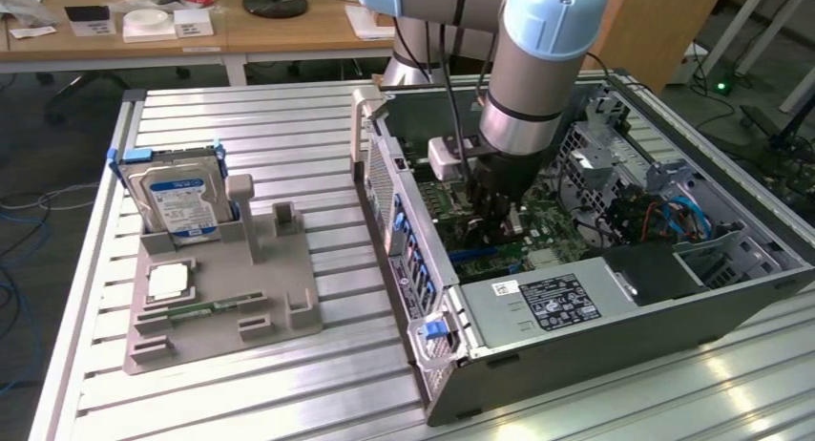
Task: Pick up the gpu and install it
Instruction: 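Insert the gpu into the slot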
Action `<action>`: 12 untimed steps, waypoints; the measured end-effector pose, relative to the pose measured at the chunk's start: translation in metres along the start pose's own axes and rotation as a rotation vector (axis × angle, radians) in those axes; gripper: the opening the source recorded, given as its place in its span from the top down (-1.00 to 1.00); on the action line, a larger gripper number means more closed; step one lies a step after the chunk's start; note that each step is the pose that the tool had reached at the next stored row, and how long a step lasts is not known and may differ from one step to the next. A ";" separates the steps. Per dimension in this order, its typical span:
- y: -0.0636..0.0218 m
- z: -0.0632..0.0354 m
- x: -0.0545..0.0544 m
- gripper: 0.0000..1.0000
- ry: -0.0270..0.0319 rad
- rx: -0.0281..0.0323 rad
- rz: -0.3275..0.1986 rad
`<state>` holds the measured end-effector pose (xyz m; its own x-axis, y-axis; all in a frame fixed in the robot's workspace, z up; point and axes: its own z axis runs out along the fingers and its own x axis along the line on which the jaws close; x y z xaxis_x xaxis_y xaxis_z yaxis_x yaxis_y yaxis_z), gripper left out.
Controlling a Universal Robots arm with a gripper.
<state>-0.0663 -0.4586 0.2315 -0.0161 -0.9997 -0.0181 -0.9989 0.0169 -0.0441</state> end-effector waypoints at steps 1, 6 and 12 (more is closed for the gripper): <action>0.0000 0.0001 0.000 0.44 0.0001 0.0000 0.000; 0.0001 0.0002 0.000 0.44 0.0000 -0.0007 0.000; 0.0000 0.0004 0.000 0.44 -0.0001 -0.0011 0.000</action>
<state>-0.0663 -0.4586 0.2311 -0.0161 -0.9997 -0.0183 -0.9989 0.0169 -0.0430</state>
